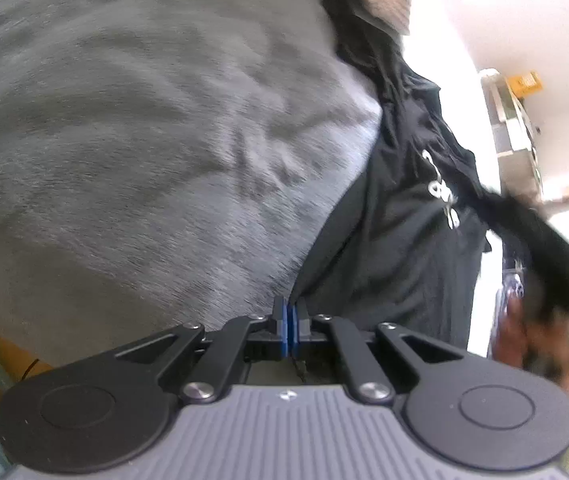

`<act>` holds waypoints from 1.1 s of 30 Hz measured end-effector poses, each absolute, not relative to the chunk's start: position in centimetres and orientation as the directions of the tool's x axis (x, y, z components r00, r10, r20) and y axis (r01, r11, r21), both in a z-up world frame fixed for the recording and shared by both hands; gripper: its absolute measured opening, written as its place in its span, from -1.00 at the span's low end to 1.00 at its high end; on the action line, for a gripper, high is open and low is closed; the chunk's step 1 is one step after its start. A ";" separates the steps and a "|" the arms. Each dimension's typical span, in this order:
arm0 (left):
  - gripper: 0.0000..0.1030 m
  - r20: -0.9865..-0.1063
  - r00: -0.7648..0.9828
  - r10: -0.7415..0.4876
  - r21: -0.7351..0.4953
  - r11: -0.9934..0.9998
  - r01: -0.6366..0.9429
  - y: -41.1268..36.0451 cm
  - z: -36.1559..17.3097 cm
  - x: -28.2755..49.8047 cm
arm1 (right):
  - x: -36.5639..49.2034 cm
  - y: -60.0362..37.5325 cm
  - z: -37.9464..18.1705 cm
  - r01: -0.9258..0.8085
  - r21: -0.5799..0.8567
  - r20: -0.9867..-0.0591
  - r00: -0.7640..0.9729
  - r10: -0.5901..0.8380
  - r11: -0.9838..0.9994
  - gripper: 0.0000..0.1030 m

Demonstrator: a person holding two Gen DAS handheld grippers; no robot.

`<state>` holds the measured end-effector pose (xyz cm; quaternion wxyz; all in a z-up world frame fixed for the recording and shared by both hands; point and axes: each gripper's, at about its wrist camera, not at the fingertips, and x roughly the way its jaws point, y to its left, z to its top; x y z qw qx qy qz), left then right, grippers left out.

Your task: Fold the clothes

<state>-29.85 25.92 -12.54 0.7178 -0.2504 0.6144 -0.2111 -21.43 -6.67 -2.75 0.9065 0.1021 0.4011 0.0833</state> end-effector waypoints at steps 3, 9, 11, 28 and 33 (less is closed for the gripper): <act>-0.96 -0.774 0.148 -0.616 -0.621 0.783 0.011 25.3 -12.4 -30.5 | -17.6 -5.6 -3.3 -0.094 0.182 -0.737 0.646 0.199 0.979 -0.38; -0.96 -0.766 0.148 -0.625 -0.633 0.774 -0.007 25.3 -12.9 -31.3 | -11.6 -2.7 -5.7 -0.170 -0.009 -0.793 0.602 0.097 0.985 -0.37; -0.96 -0.765 0.154 -0.626 -0.635 0.773 -0.008 25.3 -12.9 -31.5 | -9.8 -2.2 -6.8 -0.169 -0.064 -0.806 0.590 0.049 0.984 -0.37; -0.92 -0.740 0.107 -0.664 -0.672 0.732 -0.112 27.1 -15.2 -29.4 | -10.7 -17.0 -7.2 0.209 0.744 -0.585 0.664 0.466 0.635 -0.95; -0.70 -0.806 0.114 -0.581 -0.581 0.813 0.028 26.7 -13.9 -29.2 | -12.1 -18.9 -8.9 0.259 0.807 -0.542 0.682 0.492 0.530 -0.95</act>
